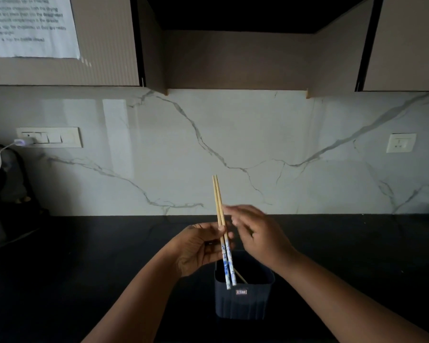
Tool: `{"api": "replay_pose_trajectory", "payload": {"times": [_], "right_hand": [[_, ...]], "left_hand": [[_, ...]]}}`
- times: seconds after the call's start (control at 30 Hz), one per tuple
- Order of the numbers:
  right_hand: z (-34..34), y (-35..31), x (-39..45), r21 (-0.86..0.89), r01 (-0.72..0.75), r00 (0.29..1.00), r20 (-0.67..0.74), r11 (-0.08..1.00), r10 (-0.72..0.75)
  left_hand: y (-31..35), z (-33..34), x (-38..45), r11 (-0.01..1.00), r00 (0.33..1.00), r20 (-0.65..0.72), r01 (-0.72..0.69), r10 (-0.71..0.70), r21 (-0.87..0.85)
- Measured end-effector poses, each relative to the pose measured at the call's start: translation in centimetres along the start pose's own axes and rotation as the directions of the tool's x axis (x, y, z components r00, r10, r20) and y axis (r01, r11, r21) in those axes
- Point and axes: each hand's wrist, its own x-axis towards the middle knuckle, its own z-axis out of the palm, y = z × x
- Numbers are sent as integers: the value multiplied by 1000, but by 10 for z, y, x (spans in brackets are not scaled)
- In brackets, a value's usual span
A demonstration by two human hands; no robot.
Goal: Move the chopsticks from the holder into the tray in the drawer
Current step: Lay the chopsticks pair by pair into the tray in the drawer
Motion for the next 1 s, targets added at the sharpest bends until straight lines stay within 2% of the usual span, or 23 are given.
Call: {"api": "replay_pose_trajectory", "payload": {"times": [0.03,0.07,0.1,0.13,0.17,0.23,0.37,0.4,0.47,0.6,0.7,0.77,0.83,0.87,0.93,1.0], "right_hand": [[3,-2,1,115,-188,980,-47,976,194],[4,-3,4,251,-382,917,-17,889,399],[5,-4,7,383,-550,822,95,742,561],[6,-3,8,472,-675,717,242,567,653],[7,-3,9,505,-749,633,355,429,688],[9,-1,6,511,-803,547,426,308,721],[11,4,-4,536,-818,498,481,207,722],[13,6,-8,532,-820,501,491,210,713],[19,8,-21,509,-814,533,464,280,708],[33,12,-59,405,-774,629,395,487,670],[50,19,-97,246,-738,659,464,628,592],[66,23,-131,139,-733,609,572,666,550],[82,25,-166,8,-698,527,682,716,507],[89,27,-182,-61,-657,487,726,751,486],[104,30,-213,-180,-555,416,786,812,458],[117,35,-241,-263,-477,336,826,838,451]], "left_hand": [[-1,0,2,999,999,-33,-10,11,47],[-2,0,3,994,998,-56,-14,20,110],[-4,0,3,983,997,-66,-14,26,181],[-6,1,3,968,997,-66,-13,31,250],[-9,2,4,950,998,-61,-14,34,311],[-17,4,6,923,997,-61,-17,44,384],[-27,4,10,878,992,-84,-38,89,478],[-31,2,11,862,991,-89,-39,97,505],[-42,-4,13,814,991,-69,-51,112,579],[-69,-31,11,595,980,58,-163,192,787],[-94,-71,2,518,917,-94,-132,387,845],[-114,-99,-4,462,850,-225,-24,476,887],[-134,-121,-3,342,847,-261,101,463,934],[-144,-129,1,253,868,-259,162,423,954],[-163,-134,13,83,923,-301,289,241,954],[-182,-133,21,-82,927,-360,369,110,926]]}}
